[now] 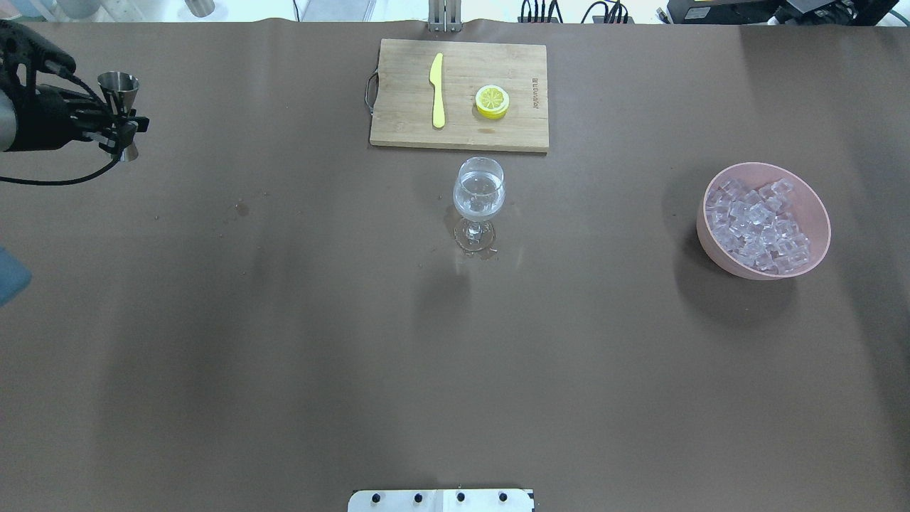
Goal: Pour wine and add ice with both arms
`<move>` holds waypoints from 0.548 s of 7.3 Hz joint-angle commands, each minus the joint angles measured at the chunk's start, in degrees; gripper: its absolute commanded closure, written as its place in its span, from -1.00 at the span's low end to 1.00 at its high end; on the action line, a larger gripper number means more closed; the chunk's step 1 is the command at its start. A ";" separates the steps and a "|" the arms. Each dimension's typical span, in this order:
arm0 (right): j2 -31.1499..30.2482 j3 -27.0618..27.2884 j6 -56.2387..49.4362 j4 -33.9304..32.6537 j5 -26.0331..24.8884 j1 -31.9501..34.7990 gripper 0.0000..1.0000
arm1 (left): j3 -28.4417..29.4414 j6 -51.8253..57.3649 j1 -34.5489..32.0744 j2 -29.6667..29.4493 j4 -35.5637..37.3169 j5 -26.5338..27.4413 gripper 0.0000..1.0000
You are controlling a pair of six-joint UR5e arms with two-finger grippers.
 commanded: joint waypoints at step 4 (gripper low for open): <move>0.33 -0.04 0.35 0.02 0.05 0.00 -1.00 | 17.94 -17.96 4.19 1.33 -37.71 17.58 1.00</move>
